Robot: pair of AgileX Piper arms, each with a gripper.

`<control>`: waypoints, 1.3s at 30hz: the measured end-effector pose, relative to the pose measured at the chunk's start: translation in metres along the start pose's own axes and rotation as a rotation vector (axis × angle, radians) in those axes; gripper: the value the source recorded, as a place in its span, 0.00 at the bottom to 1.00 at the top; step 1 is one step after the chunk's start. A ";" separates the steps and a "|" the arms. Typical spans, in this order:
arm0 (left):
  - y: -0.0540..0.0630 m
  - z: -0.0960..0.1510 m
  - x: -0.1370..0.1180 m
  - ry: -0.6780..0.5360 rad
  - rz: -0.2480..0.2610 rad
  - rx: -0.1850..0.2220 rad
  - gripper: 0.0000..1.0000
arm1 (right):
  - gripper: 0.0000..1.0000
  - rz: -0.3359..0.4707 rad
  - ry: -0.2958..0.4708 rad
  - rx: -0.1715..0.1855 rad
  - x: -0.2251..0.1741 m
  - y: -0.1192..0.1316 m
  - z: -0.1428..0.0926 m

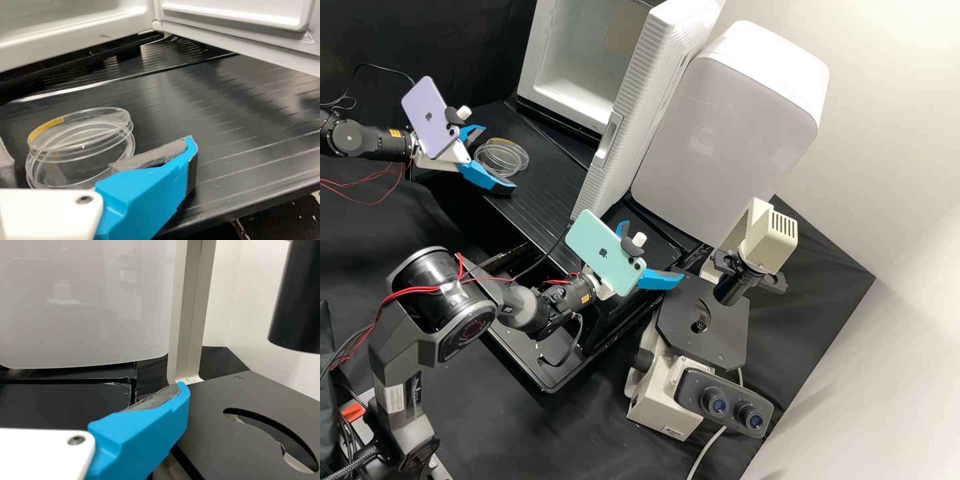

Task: Take the petri dish out of the incubator

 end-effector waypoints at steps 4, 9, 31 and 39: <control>0.000 0.000 0.000 0.000 0.000 0.002 1.00 | 1.00 0.000 0.000 0.000 0.000 0.000 0.000; 0.001 0.000 -0.001 -0.001 0.004 0.006 1.00 | 1.00 0.000 0.000 0.000 0.000 0.000 0.000; 0.033 -0.010 -0.025 0.023 0.171 -0.042 1.00 | 1.00 0.000 0.000 0.000 0.000 0.000 0.000; 0.045 -0.020 -0.038 0.078 0.447 -0.075 1.00 | 1.00 0.000 0.000 0.000 0.000 0.000 0.000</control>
